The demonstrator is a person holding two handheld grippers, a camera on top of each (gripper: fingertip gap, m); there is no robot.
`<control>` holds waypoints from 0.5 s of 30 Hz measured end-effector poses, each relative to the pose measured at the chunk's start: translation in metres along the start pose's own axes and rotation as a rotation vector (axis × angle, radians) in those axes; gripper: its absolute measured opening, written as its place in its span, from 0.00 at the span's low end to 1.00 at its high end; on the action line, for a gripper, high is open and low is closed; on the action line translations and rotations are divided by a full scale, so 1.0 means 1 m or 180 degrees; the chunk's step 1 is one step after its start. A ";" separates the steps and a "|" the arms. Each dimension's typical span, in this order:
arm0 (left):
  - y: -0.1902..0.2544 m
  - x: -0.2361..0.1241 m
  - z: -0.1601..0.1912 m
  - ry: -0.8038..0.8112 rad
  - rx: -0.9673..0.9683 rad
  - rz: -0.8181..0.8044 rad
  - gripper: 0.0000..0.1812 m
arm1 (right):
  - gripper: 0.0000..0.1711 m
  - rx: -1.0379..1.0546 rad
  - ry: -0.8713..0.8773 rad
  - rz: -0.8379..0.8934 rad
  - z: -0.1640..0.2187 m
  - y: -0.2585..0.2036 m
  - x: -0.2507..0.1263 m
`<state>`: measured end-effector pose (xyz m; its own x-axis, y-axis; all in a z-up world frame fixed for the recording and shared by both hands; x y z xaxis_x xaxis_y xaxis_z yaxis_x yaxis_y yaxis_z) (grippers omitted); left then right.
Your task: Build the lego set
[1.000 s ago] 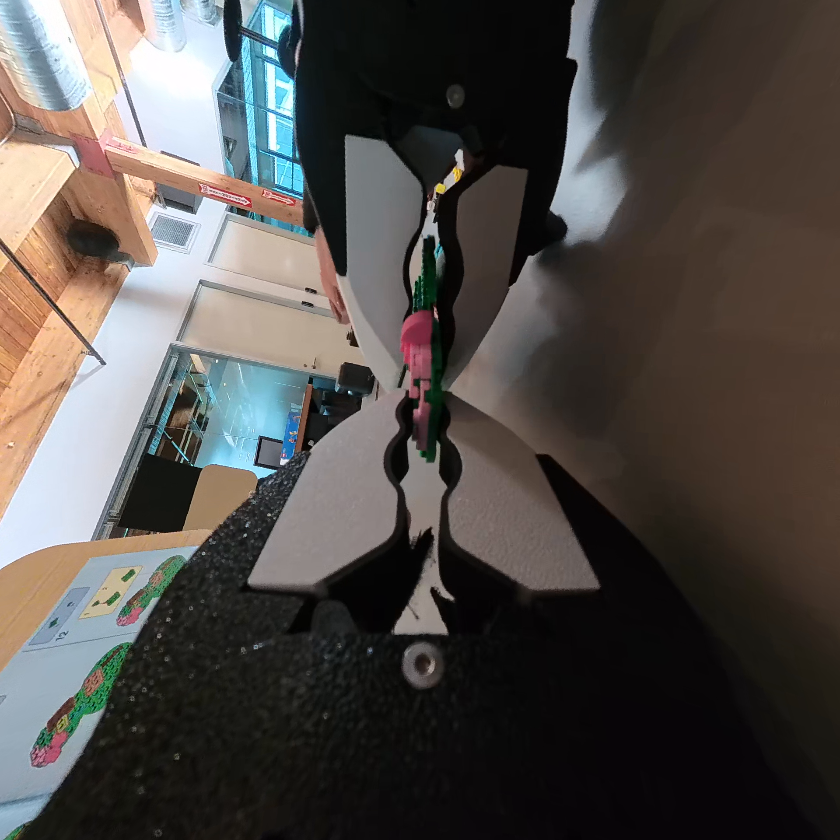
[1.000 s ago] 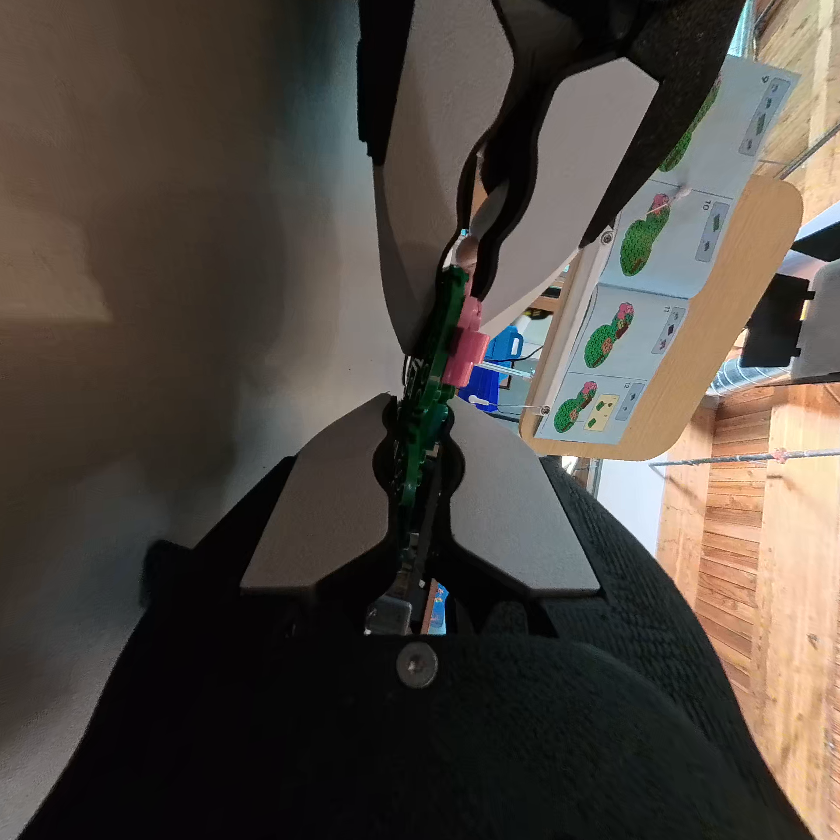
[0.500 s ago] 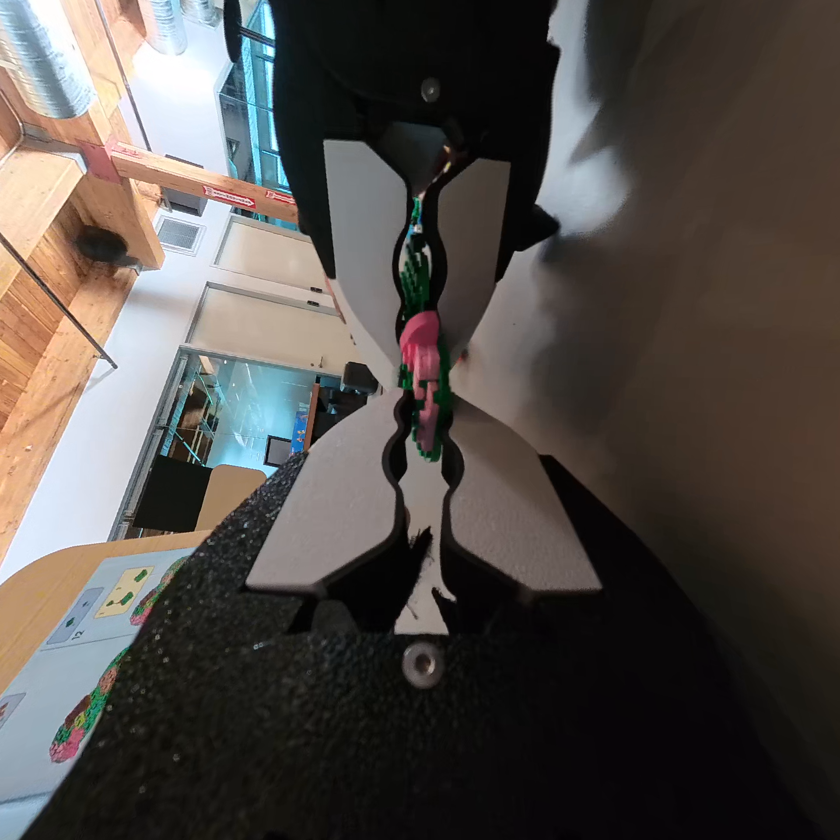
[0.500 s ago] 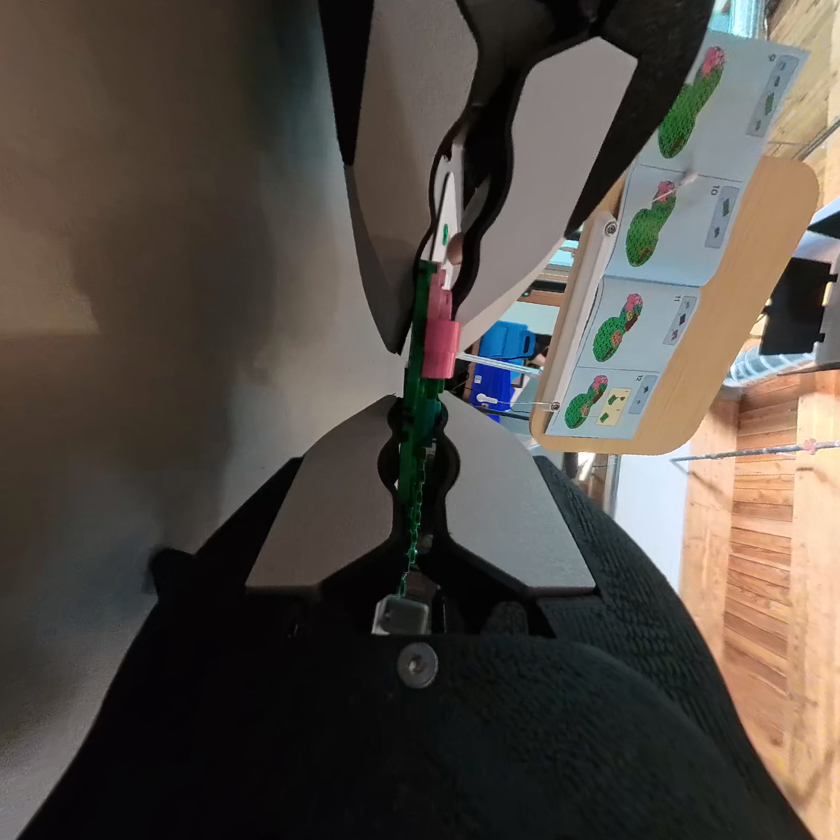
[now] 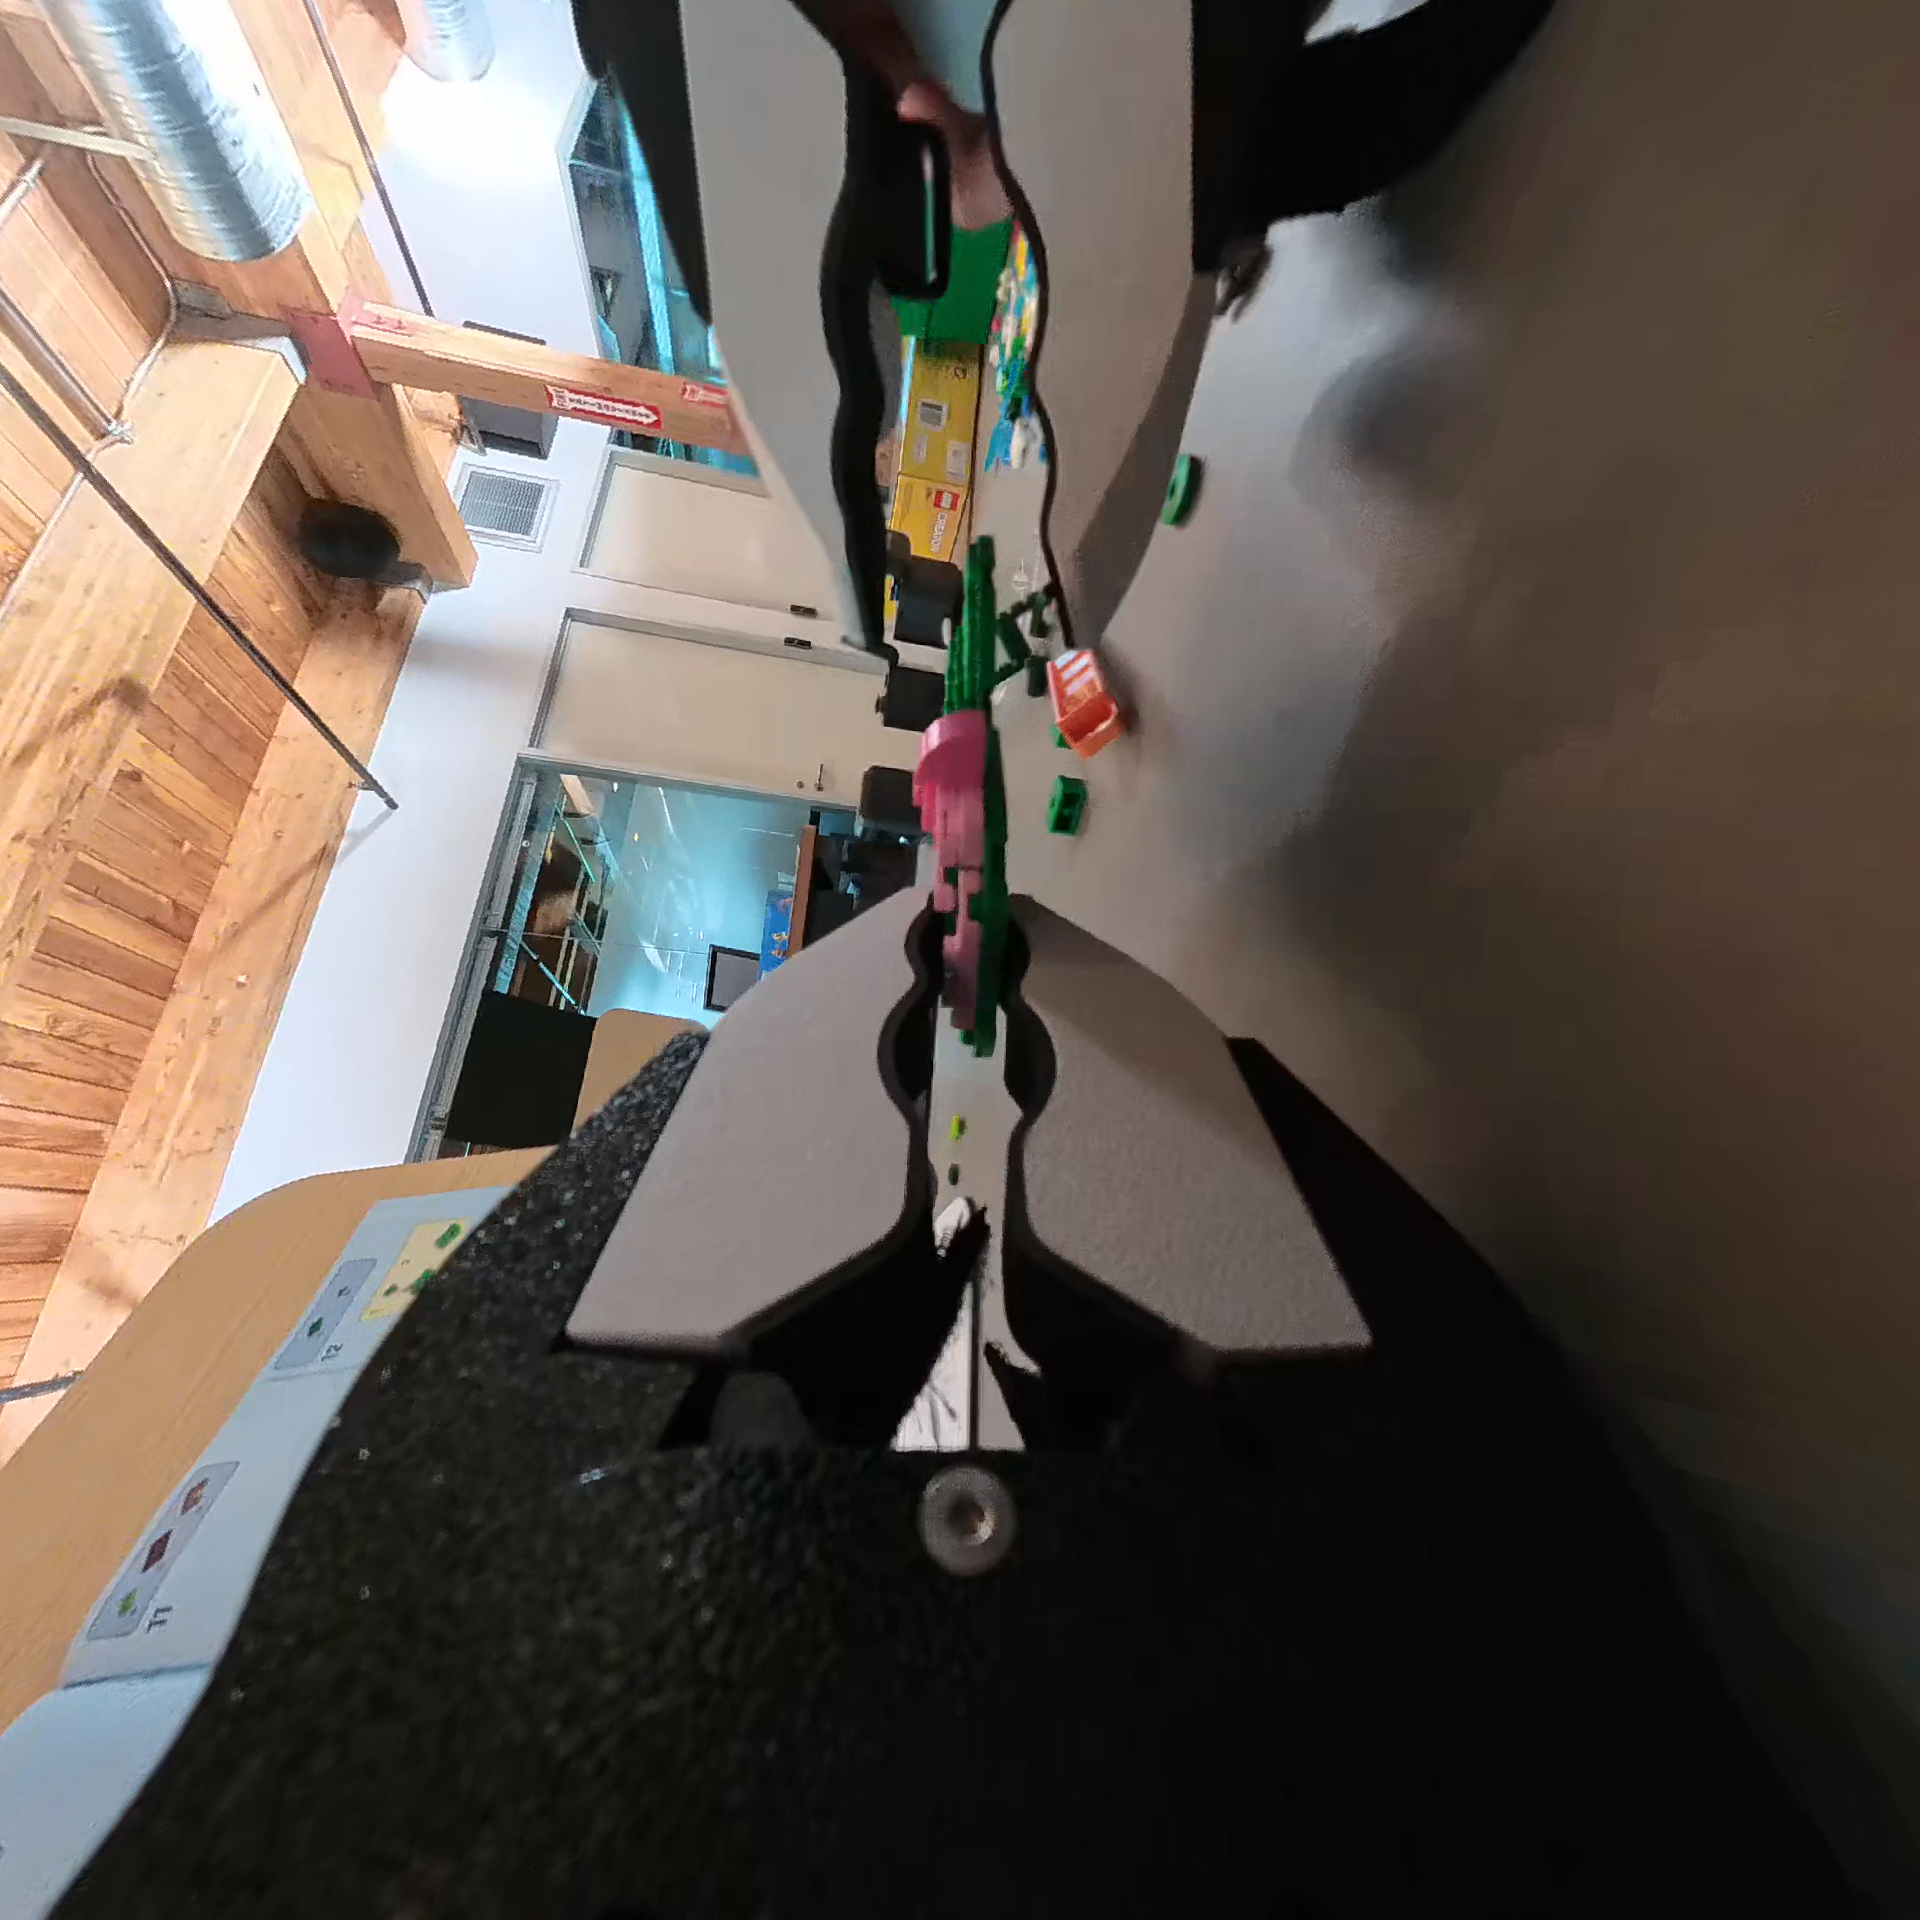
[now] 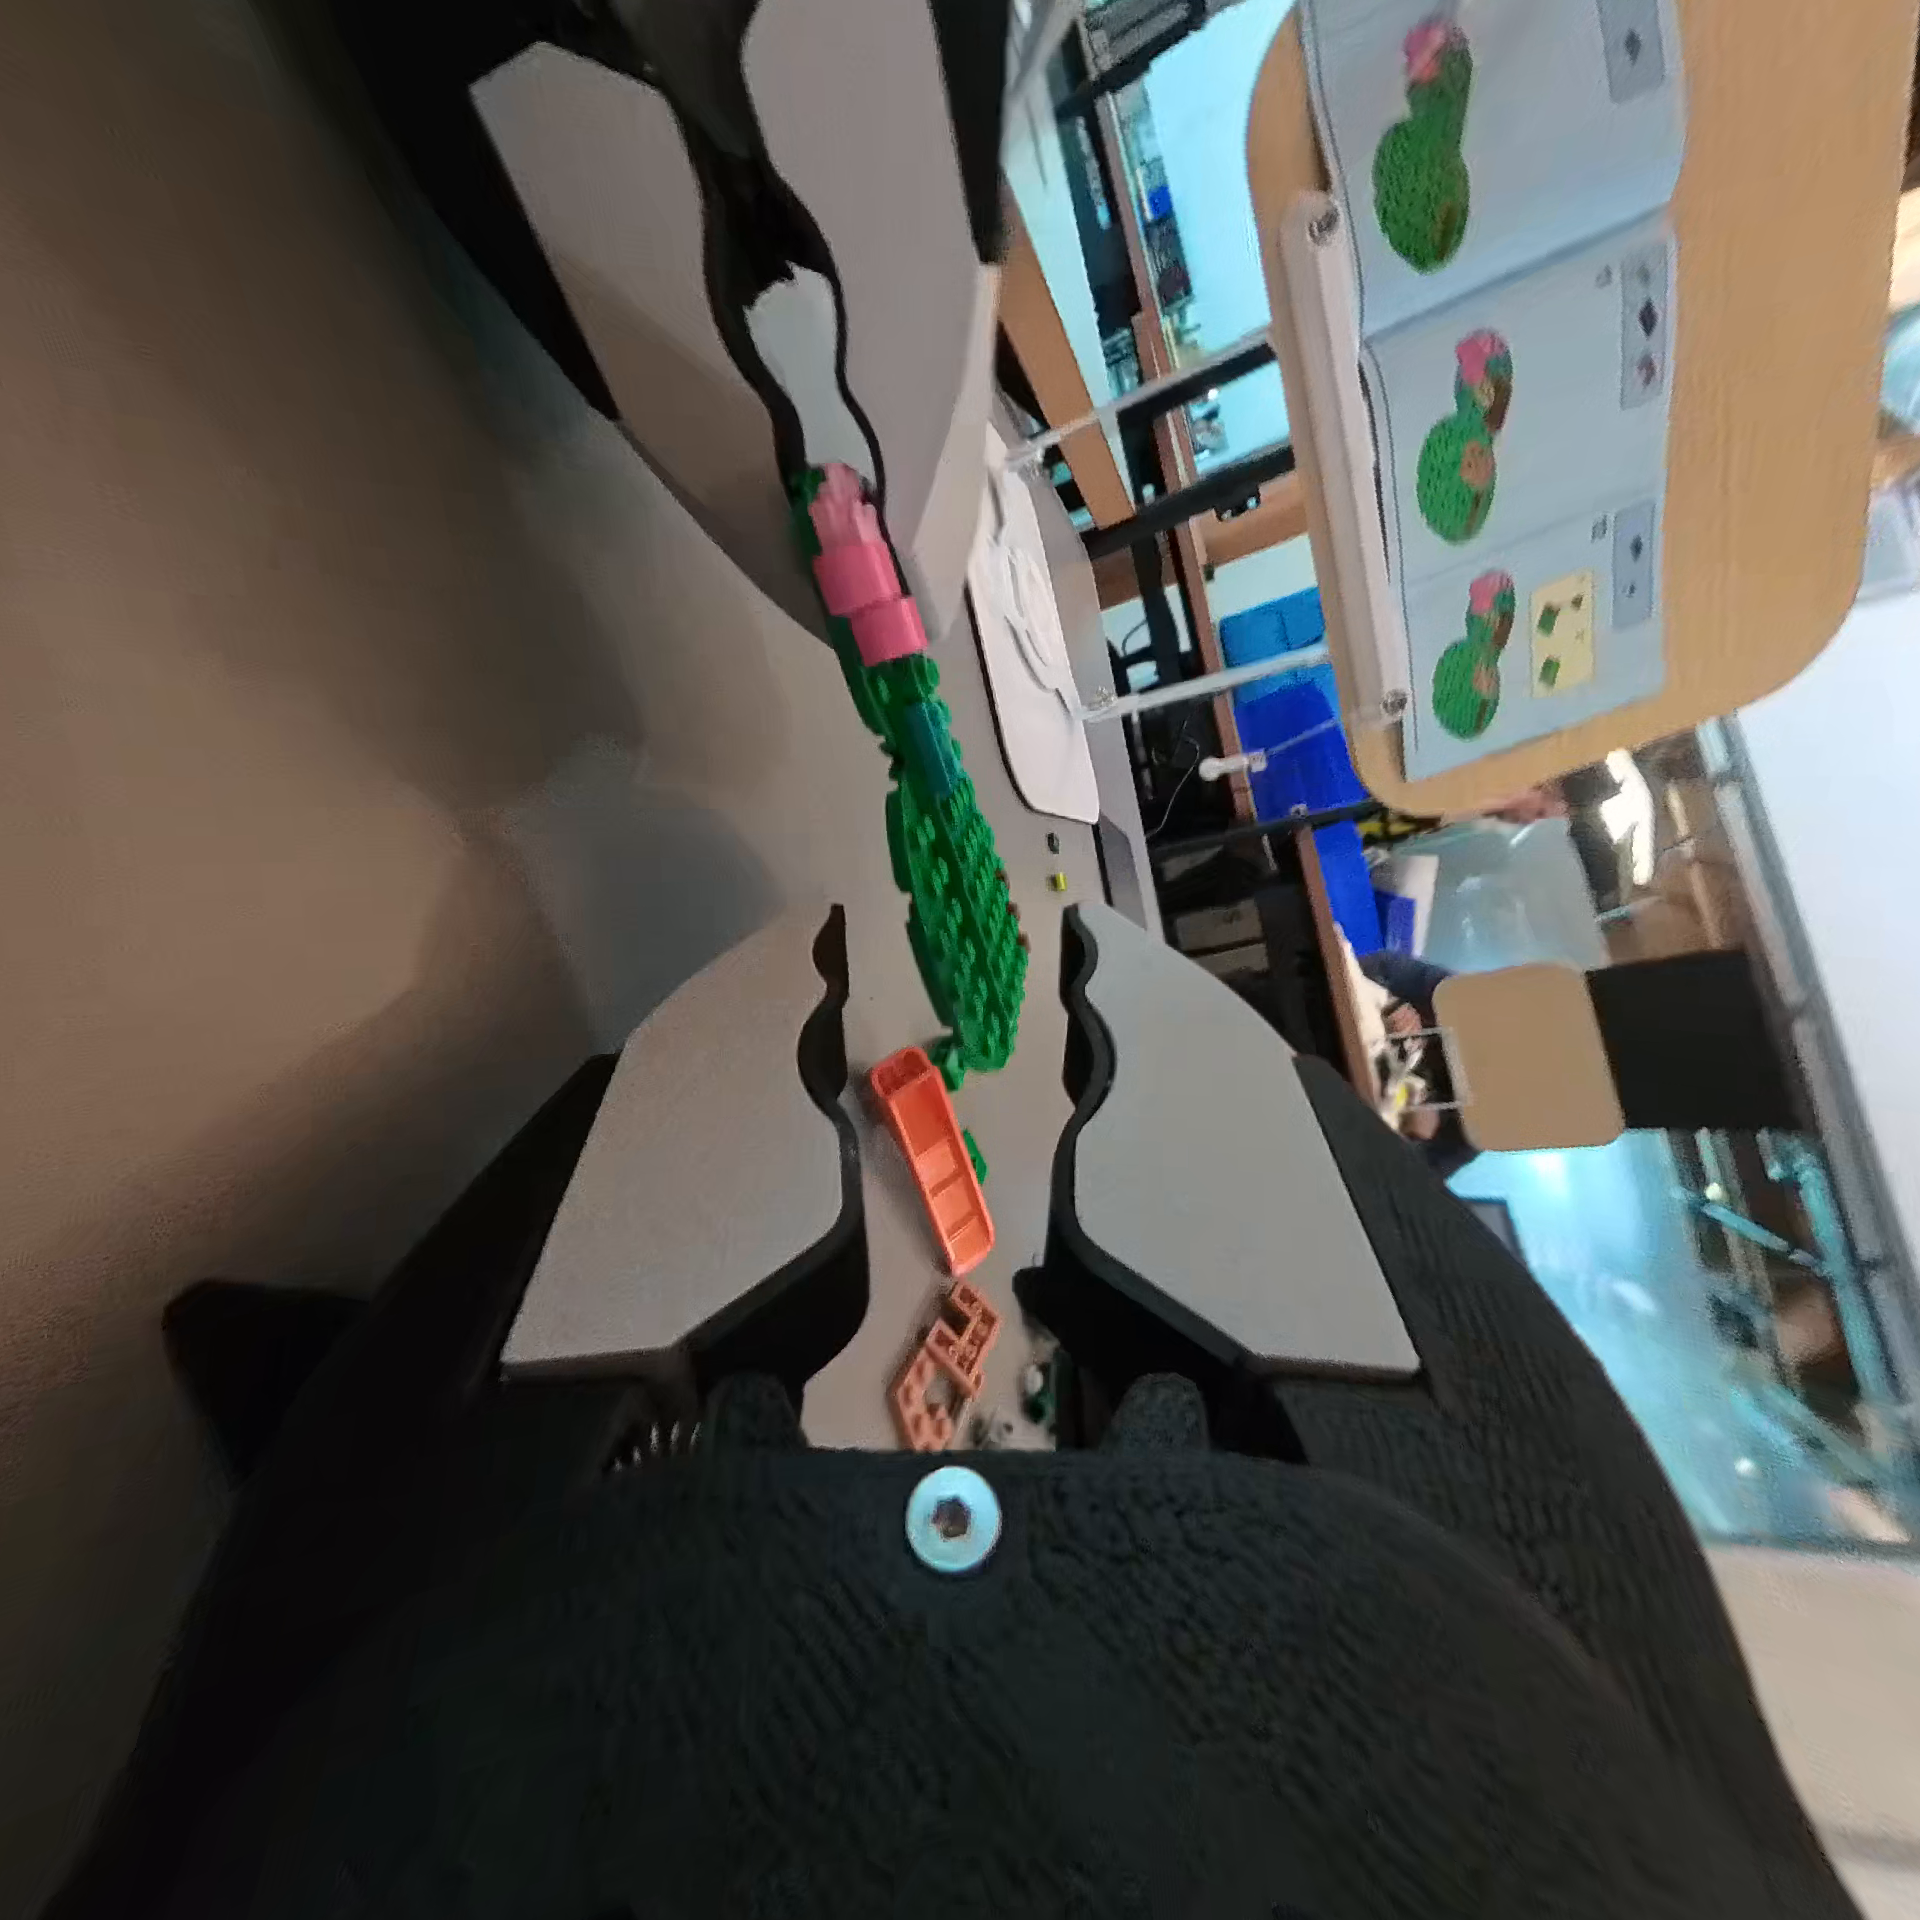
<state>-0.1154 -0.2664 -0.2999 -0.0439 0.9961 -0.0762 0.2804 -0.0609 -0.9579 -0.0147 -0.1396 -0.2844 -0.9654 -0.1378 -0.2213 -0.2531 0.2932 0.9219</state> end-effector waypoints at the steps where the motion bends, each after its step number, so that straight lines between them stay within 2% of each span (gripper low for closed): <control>1: 0.000 0.000 0.001 -0.0015 -0.0004 -0.0017 0.04 | 0.22 0.0135 -0.0012 0.0014 0.002 0.002 -0.001; 6: -0.003 0.000 0.006 -0.0071 -0.0034 -0.0110 0.04 | 0.19 0.0767 0.0027 0.0218 0.013 0.012 -0.001; 11: -0.006 0.000 0.011 -0.0111 -0.0145 -0.0179 0.04 | 0.16 0.0980 0.0091 0.0475 0.021 0.018 -0.003; 15: -0.006 0.001 0.014 -0.0150 -0.0183 -0.0199 0.04 | 0.15 0.1110 0.0283 0.0430 0.016 0.017 -0.005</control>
<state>-0.1309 -0.2659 -0.2977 -0.1076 0.9937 -0.0310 0.3301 0.0063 -0.9439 -0.0155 -0.1185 -0.2733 -0.9863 -0.1528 -0.0626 -0.1447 0.6164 0.7740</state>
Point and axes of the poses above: each gripper's, where its closed fingertips meet, x out along the fingers, z out of its underside, y = z × x across the jaws, the point moved 8 cm from there along -x, back along the fingers, and after that the axes turned 5 degrees about -x, right-handed, at the moved point
